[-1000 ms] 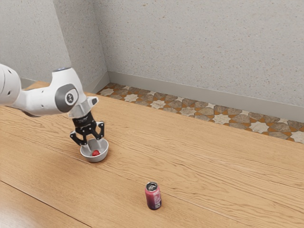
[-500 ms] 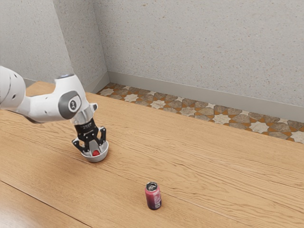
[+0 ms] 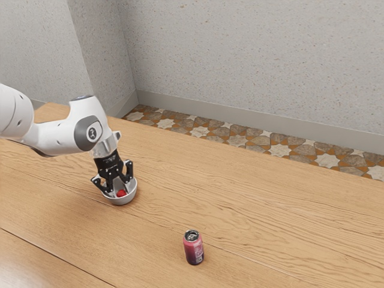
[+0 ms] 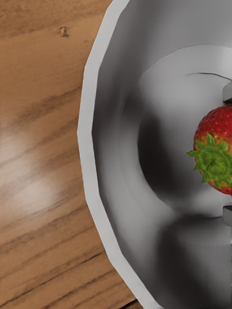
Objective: Take strawberry from the bowl
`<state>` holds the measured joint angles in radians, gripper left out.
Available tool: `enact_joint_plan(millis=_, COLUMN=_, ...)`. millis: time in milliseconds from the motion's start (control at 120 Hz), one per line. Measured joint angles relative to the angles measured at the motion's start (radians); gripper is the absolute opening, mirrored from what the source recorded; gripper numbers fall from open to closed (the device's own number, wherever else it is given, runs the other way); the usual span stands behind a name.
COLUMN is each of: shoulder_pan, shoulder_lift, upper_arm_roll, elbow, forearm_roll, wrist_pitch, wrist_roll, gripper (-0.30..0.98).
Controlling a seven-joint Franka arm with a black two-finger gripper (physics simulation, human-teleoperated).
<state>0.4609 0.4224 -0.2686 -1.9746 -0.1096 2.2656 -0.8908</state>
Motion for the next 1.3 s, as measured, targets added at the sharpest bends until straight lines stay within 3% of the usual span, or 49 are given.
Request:
enact_joint_plan(millis=517, shoulder_pan=-0.008, shoulder_lift=-0.008, upper_arm_roll=0.006, elbow=0.000, forearm_roll=0.003, wrist_pitch=-0.004, wrist_roll=-0.048, gripper=0.12)
enact_joint_plan(millis=700, shoulder_pan=-0.016, shoulder_lift=-0.075, upper_arm_roll=0.006, elbow=-0.001, forearm_roll=0.007, wrist_pitch=-0.018, wrist_roll=-0.061, gripper=0.11)
enact_joint_plan(millis=908, shoulder_pan=-0.174, shoulder_lift=-0.139, upper_arm_roll=0.012, elbow=0.001, forearm_roll=0.011, wrist_pitch=-0.048, wrist_roll=-0.077, gripper=0.10)
enact_joint_plan(millis=1083, shoulder_pan=-0.225, shoulder_lift=-0.112, upper_arm_roll=0.012, elbow=-0.024, forearm_roll=0.019, wrist_pitch=-0.056, wrist_roll=-0.096, gripper=0.09)
enact_joint_plan(millis=1233, shoulder_pan=-0.229, shoulder_lift=-0.113, upper_arm_roll=0.012, elbow=-0.029, forearm_roll=0.032, wrist_pitch=-0.059, wrist_roll=-0.106, gripper=0.37)
enact_joint_plan(millis=1300, shoulder_pan=-0.229, shoulder_lift=-0.233, upper_arm_roll=-0.002, elbow=0.008, forearm_roll=0.122, wrist_pitch=-0.109, wrist_roll=-0.081, gripper=0.45)
